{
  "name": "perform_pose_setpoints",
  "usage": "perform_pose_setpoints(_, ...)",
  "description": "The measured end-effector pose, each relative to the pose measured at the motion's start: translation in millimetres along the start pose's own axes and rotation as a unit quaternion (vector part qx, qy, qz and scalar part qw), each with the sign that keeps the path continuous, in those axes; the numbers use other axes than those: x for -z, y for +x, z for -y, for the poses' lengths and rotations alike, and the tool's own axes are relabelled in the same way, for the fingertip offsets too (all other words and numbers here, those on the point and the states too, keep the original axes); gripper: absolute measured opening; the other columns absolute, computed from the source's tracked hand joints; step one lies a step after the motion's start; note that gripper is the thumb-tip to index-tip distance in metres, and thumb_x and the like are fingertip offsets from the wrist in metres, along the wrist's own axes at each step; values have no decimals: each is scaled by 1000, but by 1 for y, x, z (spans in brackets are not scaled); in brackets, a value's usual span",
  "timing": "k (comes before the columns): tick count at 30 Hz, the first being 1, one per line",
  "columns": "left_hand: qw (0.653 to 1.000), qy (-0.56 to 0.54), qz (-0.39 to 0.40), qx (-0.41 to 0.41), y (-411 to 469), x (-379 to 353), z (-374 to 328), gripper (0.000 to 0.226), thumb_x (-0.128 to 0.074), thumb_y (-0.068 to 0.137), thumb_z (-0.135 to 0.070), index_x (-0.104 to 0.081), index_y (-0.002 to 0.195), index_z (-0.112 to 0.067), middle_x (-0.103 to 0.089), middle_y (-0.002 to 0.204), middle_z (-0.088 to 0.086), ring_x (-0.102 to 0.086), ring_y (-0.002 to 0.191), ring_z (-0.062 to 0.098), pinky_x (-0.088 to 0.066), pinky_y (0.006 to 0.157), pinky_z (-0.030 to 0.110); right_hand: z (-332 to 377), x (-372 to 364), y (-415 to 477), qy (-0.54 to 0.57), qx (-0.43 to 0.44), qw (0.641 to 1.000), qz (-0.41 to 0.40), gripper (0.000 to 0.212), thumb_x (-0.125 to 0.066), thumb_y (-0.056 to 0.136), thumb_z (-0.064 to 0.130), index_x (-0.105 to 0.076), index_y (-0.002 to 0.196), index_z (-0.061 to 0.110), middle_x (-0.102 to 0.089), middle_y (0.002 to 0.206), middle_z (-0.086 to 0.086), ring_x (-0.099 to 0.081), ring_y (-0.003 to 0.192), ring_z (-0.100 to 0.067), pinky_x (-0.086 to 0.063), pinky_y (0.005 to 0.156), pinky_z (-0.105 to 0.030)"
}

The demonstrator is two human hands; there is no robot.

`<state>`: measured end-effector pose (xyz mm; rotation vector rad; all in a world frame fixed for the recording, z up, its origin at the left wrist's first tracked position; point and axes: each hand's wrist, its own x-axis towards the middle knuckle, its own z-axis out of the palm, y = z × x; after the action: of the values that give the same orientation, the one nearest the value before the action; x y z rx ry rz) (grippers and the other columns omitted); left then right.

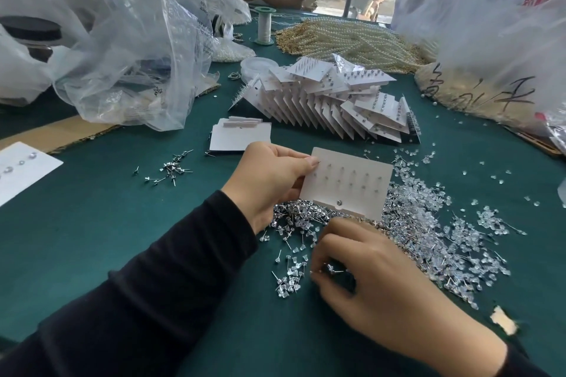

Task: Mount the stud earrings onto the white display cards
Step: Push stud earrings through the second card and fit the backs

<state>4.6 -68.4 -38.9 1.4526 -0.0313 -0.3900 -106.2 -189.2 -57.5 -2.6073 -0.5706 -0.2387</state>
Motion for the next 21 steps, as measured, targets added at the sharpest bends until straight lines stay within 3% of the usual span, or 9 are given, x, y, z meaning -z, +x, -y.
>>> perform_pose_setpoints(4, 999, 35, -19, -17, 0, -3, 3, 8, -64, 81, -4, -63, 74, -2, -67, 71, 12, -63, 59, 18, -55, 57, 29, 1, 5, -1, 115, -2, 992, -49, 5, -61, 74, 14, -60, 75, 19, -59, 78, 8, -54, 71, -5, -43, 64, -18)
perform_pose_setpoints(8, 998, 54, -10, -28, -4, -8, 6, 12, -65, 81, -5, -63, 68, -5, -65, 67, 9, -61, 55, 14, -51, 51, 23, -4, 15, 0, 199, -34, 964, -174, 11, -66, 74, 13, -64, 76, 23, -66, 74, 9, -63, 69, -9, -51, 65, -24)
perform_pose_setpoints(10, 996, 74, -4, -47, -7, -13, 9, 13, -65, 81, -7, -64, 68, -7, -65, 70, 10, -60, 61, 18, -52, 58, 28, -9, 19, 2, 205, -55, 951, -223, 17, -67, 72, 7, -64, 77, 23, -66, 74, 8, -63, 69, -12, -51, 67, -26)
perform_pose_setpoints(13, 992, 96, 13, -76, -13, -21, 13, 15, -64, 82, -9, -63, 67, -12, -65, 73, 9, -60, 69, 21, -53, 68, 36, -14, 23, 3, 165, -75, 940, -287, 15, -67, 73, 8, -65, 80, 21, -66, 73, 10, -63, 69, -10, -51, 67, -22)
perform_pose_setpoints(17, 991, 94, 37, -93, -19, -29, 18, 19, -62, 84, -9, -60, 66, -15, -59, 64, 1, -53, 59, 12, -45, 56, 22, -18, 20, 7, 12, -75, 932, -356, 2, -68, 74, 6, -68, 76, 7, -64, 78, -1, -57, 70, -6, -45, 67, -13)
perform_pose_setpoints(21, 987, 106, 31, -118, -20, -31, 20, 16, -62, 84, -12, -62, 69, -13, -59, 61, -1, -50, 55, 7, -44, 54, 18, -21, 13, 11, -24, -91, 932, -350, 2, -69, 73, 3, -69, 75, 3, -63, 79, -6, -59, 72, -14, -45, 68, -14)
